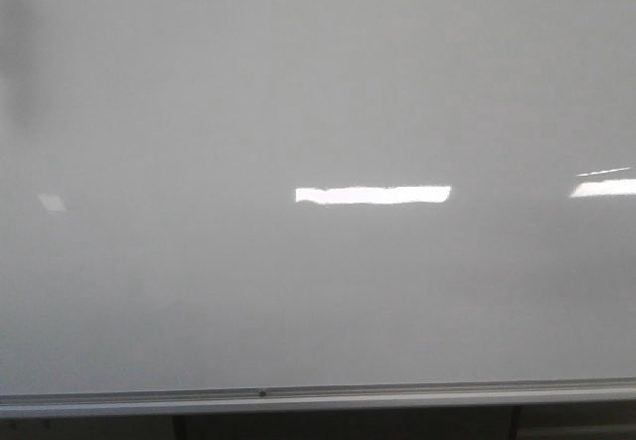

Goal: Write number 1 on whiteboard

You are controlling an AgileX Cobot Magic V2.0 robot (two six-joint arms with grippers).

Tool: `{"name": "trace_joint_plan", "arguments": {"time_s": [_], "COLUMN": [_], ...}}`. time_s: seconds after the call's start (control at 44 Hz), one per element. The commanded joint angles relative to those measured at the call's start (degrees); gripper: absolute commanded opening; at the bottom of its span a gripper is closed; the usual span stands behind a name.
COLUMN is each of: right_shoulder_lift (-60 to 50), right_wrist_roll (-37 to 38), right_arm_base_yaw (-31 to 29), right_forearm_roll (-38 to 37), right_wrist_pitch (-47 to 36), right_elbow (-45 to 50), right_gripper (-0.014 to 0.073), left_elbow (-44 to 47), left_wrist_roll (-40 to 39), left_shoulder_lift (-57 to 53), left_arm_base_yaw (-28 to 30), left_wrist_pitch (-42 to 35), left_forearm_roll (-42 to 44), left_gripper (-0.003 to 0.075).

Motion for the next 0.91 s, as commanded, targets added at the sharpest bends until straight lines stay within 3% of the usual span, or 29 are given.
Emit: {"name": "trace_joint_plan", "arguments": {"time_s": [0.0,0.728,0.887], "right_shoulder_lift": [-0.87,-0.88,-0.88], "right_wrist_roll": [0.05,0.05,0.05], "right_arm_base_yaw": [-0.29,-0.29,-0.29], "right_forearm_roll": [0.05,0.05,0.05], "right_wrist_pitch": [-4.77,-5.33,-5.33], "right_elbow": [-0.01,-0.01,-0.06], "right_gripper": [-0.0069,-0.0069,-0.0069], "left_elbow": [1.33,1.33,1.22], "left_wrist_roll": [0.00,0.00,0.00], "left_shoulder_lift": [-1.12,-1.12,-1.12], "left_arm_base_yaw": [-0.14,-0.14,-0.14], "left_wrist_pitch": [-4.52,-4.63,-7.75], "left_forearm_roll": [0.00,0.00,0.00], "left_gripper": [-0.0019,-0.0019,-0.0019]}}
